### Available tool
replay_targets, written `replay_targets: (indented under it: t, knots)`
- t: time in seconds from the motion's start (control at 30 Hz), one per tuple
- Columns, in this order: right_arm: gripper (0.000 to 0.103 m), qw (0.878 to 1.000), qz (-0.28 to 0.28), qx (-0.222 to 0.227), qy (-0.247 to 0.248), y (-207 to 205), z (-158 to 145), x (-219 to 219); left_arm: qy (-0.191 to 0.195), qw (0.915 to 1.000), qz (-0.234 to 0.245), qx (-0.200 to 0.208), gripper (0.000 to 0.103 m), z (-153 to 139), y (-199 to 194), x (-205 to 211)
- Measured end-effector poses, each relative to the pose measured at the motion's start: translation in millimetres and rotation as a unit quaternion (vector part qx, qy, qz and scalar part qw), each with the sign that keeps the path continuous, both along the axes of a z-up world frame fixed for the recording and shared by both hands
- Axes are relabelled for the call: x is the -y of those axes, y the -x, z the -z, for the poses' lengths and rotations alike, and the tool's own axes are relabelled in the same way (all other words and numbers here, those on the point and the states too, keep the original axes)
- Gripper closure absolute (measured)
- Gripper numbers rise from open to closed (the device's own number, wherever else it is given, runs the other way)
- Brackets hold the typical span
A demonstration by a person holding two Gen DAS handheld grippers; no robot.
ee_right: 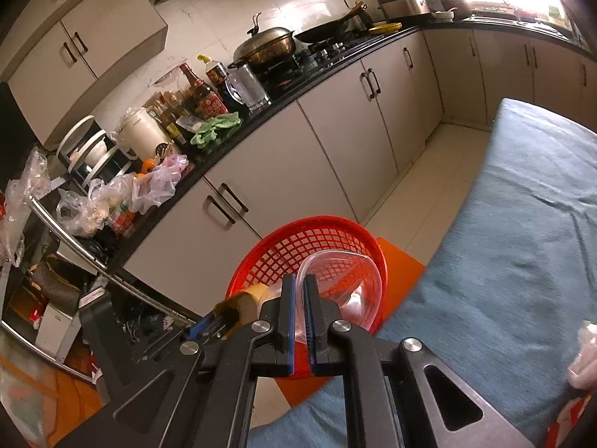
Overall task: Collect trash
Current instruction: 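Open both tools to drop the cup and bowl into the red basket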
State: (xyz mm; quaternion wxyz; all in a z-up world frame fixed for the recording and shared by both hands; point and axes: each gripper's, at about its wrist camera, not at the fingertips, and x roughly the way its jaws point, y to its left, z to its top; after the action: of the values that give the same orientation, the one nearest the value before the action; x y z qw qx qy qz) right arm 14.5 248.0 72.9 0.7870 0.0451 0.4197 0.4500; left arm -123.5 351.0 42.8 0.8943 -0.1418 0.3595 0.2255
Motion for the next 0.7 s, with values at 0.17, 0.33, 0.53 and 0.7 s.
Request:
replay_targets:
  t: [0.17, 0.33, 0.53, 0.7]
  knots:
    - [0.096, 1.000, -0.002, -0.009, 0.001, -3.3, 6.0, -6.0, 0.003, 0.9999, -0.003, 0.012, 0.071, -4.3, 5.0, -1.7]
    - [0.095, 1.000, -0.001, -0.010, -0.006, -2.2, 1.7, 3.0, 0.004, 0.9997, 0.001, 0.022, 0.070, -11.4, 10.0, 3.9]
    - [0.095, 1.000, -0.004, -0.002, -0.021, 5.9, -11.2, 17.1, 0.003, 0.9992, 0.005, 0.039, 0.062, -24.8, 17.9, 16.0]
    - [0.079, 1.000, -0.003, 0.012, -0.024, 20.8, -16.1, 46.4, -0.004, 0.9987, 0.019, 0.046, 0.056, -32.4, 22.5, 31.1]
